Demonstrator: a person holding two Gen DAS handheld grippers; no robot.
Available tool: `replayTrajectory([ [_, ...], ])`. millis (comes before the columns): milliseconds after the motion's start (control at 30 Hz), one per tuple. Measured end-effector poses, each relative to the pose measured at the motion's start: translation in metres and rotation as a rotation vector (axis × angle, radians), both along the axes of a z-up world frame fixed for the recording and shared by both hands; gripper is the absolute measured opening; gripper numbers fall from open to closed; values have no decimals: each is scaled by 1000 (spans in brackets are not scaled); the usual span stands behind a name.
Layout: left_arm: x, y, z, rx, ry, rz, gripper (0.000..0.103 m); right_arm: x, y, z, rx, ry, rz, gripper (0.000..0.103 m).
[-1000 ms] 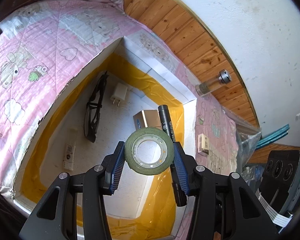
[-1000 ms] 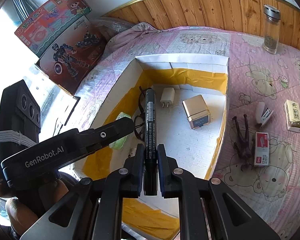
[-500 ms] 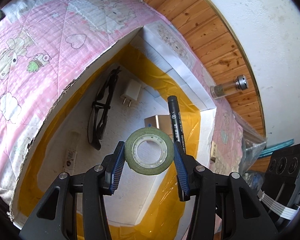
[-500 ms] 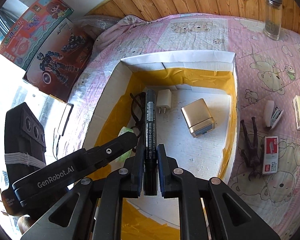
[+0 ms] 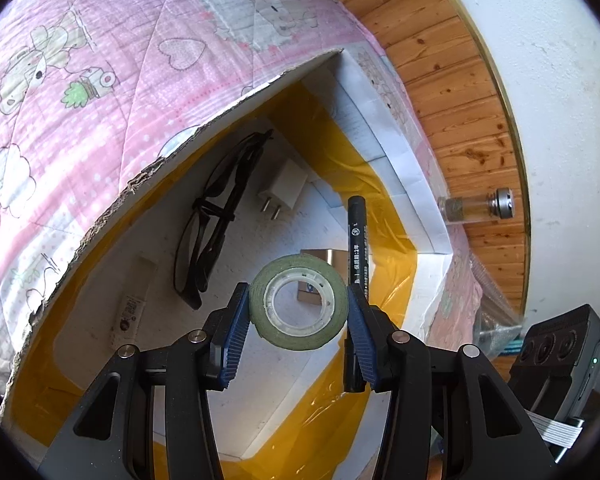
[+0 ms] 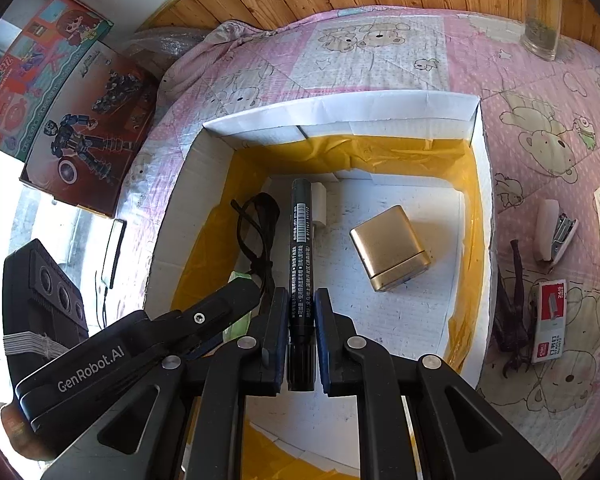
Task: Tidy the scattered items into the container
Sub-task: 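Lower the black marker and green tape into the box with both grippers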
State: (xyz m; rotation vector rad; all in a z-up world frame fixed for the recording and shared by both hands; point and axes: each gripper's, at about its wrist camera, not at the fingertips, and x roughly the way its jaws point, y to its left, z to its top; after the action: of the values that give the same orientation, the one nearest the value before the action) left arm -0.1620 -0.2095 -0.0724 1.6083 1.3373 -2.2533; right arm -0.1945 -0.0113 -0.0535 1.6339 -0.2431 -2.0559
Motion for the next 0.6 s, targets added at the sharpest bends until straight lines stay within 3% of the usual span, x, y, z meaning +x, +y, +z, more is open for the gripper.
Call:
replayTrajectory([
  [467, -14, -3, -24, 6, -76, 17, 51, -22, -6, -20, 31, -48, -28, 15],
  [600, -14, -4, -21, -16, -71, 13, 60, -26, -3, -25, 29, -57, -52, 22],
])
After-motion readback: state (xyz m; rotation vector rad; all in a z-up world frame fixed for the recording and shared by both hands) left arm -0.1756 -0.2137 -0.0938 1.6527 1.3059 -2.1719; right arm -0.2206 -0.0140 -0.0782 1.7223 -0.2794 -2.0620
